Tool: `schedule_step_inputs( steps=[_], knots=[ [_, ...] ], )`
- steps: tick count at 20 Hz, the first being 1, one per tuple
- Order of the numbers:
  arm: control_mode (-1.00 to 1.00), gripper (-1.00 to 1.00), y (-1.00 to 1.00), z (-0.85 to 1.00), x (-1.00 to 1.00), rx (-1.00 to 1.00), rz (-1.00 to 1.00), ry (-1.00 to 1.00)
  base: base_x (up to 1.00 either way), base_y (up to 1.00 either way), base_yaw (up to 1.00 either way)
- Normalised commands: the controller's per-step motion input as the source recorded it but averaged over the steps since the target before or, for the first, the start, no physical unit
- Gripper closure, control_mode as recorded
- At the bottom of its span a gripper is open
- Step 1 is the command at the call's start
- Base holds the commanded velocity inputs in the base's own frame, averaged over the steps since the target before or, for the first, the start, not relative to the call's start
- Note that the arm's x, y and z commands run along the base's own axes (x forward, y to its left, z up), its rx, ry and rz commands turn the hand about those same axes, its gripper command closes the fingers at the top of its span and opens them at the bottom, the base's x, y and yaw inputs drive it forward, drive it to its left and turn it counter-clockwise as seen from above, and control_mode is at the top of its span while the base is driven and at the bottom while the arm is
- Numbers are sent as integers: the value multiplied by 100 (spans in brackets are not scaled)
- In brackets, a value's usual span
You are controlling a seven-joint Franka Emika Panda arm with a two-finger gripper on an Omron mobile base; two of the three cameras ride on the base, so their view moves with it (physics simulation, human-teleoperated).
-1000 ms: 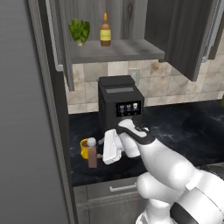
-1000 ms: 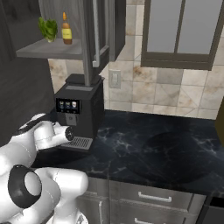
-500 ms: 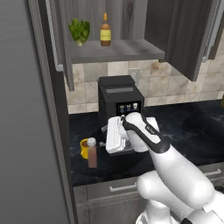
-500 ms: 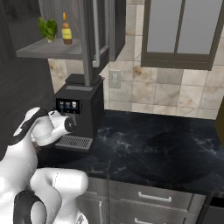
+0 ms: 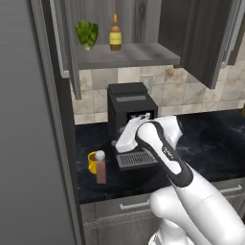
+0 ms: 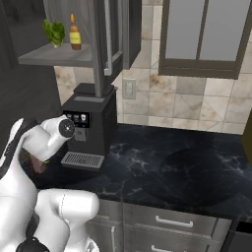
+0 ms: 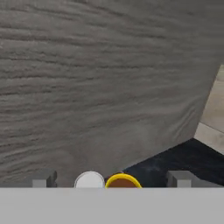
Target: Pick the cinnamon and honey bottle from the cabinet and place them next to the mug.
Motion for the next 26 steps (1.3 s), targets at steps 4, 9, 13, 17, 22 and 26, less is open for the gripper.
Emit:
schedule_step_inputs(
  steps=[4,9,13,17,22,26],
  knots=[
    [-100,-100,-32,51,-18,3,-53,38,0,0,0],
    [-100,-100,-44,66,-4,2,-49,34,0,0,0],
    [-100,-100,-39,71,-6,0,-28,12,0,0,0],
    [-100,-100,-5,100,-3,0,-1,-2,0,0,0],
    [-100,-100,-5,94,-7,0,0,-5,0,0,0],
    [-100,-100,-24,65,-1,0,-1,-3,0,0,0]
  ],
)
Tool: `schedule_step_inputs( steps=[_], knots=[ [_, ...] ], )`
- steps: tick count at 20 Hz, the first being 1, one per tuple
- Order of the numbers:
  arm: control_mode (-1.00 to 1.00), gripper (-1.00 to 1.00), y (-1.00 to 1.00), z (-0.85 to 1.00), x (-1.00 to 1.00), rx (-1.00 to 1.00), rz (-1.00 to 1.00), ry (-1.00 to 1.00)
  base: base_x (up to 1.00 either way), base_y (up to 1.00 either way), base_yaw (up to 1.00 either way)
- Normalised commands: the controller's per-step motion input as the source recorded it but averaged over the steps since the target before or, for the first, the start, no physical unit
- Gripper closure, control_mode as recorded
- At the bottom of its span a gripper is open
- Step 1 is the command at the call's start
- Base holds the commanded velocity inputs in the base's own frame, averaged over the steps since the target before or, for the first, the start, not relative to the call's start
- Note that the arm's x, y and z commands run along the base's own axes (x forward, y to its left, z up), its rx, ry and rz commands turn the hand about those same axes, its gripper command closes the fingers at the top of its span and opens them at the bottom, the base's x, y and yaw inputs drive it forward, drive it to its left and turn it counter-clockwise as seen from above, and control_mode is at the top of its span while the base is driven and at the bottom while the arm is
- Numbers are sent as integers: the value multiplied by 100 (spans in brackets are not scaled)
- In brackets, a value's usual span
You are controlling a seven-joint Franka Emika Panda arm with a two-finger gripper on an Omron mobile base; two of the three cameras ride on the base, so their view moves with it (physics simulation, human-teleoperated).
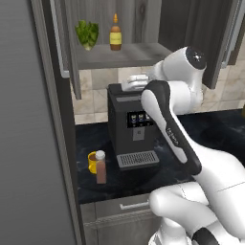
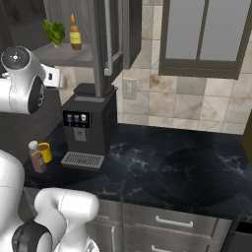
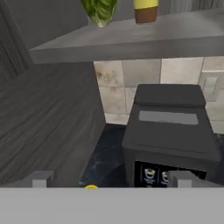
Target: Pick the cinnamon and honey bottle from the cabinet and place them next to the mug.
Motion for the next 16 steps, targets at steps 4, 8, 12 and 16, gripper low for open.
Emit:
schedule_step_inputs(
  steps=[4,8,12,16],
  knots=[
    [-100,-100,-56,45,0,0,-11,0,0,0,0],
    [-100,-100,-48,64,0,0,-16,-1,0,0,0],
    [-100,-100,-4,60,8,0,-4,0,0,0,0],
    [-100,-100,0,33,28,0,0,0,0,0,0]
  ],
)
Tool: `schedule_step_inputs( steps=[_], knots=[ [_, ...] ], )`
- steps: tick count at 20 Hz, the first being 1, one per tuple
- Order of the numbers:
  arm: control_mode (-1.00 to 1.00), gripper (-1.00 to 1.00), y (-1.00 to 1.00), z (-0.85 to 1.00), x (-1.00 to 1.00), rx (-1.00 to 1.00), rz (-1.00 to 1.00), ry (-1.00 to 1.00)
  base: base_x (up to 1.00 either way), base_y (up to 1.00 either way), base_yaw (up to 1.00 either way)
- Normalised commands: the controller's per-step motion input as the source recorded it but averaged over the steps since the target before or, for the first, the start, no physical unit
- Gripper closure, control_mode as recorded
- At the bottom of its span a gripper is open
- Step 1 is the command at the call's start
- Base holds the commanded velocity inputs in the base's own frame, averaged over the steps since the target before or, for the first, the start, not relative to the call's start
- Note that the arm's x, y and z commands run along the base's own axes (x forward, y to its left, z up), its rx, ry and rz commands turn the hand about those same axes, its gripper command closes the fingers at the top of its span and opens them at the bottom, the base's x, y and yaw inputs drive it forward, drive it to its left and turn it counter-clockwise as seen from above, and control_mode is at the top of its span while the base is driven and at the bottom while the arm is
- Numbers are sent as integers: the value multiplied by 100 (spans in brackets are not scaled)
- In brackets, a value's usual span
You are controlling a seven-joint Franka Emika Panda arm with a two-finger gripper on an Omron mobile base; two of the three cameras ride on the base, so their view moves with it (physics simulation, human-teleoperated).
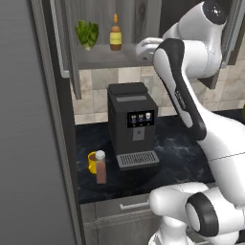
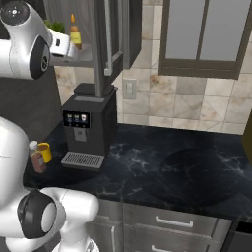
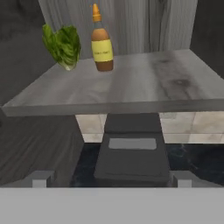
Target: Pick the cinnamon and honey bottle from the cabinet and place them next to the mug.
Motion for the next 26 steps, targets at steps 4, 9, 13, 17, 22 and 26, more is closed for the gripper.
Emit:
schedule_step_inputs(
  steps=[4,9,13,17,22,26],
  knots=[
    [-100,-100,0,3,54,0,0,-1,0,0,0],
    [-100,-100,0,0,73,0,0,0,0,0,0],
    [-100,-100,0,0,80,0,0,0,0,0,0],
    [-100,-100,2,0,81,0,0,0,0,0,0],
    [-100,-100,14,0,76,-1,0,0,0,0,0],
    [-100,-100,21,0,79,-3,0,-2,0,0,0]
  ],
)
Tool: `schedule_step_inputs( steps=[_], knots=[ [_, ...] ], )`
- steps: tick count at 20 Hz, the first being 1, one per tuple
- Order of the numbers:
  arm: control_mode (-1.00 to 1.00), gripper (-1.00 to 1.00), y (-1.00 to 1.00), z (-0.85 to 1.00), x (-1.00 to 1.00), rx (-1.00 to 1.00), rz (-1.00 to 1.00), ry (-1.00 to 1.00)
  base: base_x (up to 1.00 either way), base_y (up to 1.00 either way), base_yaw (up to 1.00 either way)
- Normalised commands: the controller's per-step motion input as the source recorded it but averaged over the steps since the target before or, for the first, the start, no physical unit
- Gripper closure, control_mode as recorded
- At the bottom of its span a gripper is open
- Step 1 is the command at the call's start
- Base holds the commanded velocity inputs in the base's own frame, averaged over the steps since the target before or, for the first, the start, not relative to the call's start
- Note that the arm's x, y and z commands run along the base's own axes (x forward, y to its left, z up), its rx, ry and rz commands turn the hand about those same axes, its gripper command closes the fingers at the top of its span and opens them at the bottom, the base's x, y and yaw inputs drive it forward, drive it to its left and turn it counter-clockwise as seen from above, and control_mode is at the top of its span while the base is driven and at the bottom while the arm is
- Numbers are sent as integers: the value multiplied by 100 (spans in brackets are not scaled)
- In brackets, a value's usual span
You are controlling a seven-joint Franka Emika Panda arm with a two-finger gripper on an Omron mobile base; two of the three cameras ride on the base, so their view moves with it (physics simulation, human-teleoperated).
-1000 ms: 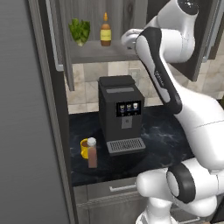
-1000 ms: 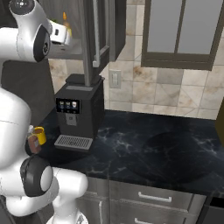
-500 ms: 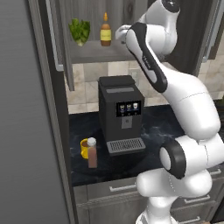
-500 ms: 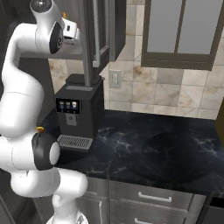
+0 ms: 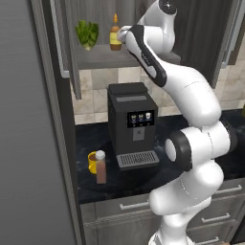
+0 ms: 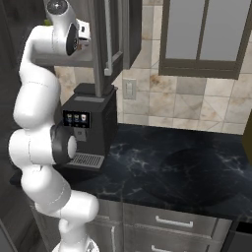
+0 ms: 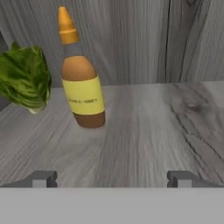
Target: Pick the cinnamon and honey bottle from the cabinet and place them next to the mug.
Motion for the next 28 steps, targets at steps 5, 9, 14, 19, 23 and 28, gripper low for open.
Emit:
schedule_step_inputs(
  steps=[5,9,14,19,23,28],
  knots=[
    [-100,-100,22,0,32,-4,0,-6,0,0,0],
    [-100,-100,26,0,1,-6,0,-11,0,0,0],
    [-100,-100,13,0,0,-5,0,-8,0,0,0],
    [-100,-100,3,0,11,-2,0,-1,0,0,0],
    [-100,-100,0,0,18,0,0,0,0,0,0],
    [-100,-100,0,0,23,0,0,0,0,0,0]
  ],
)
